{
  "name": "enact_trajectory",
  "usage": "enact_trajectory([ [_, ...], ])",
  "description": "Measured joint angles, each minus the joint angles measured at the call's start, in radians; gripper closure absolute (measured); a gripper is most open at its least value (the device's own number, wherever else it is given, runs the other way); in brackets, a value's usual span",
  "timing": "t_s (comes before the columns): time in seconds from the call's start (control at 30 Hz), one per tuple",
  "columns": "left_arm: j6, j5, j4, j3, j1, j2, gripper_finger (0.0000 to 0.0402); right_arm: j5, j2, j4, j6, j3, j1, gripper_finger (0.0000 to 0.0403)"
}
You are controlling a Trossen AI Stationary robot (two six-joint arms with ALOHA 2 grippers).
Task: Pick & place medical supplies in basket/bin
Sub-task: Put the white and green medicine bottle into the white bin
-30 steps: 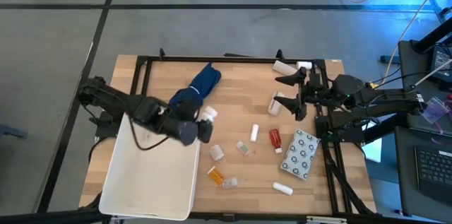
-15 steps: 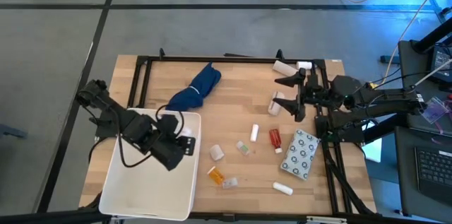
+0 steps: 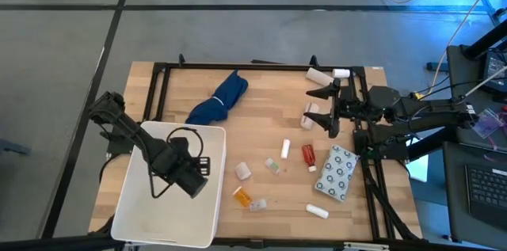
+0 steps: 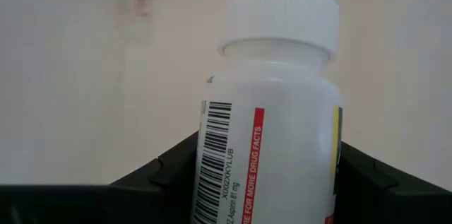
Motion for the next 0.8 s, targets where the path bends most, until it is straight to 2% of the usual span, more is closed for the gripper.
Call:
enact_trajectory([
  [0.33, -0.041, -0.017, 0.018, -0.252, 0.003, -0.001, 0.018, 0.0, 0.033, 0.002, 0.01, 0.0, 0.0, 0.0042],
  [0.8, -0.027, -0.006, 0.279, -0.585, 0.003, -0.001, 0.018, 0.0, 0.084, 0.001, 0.061, 0.0, 0.0, 0.0042],
])
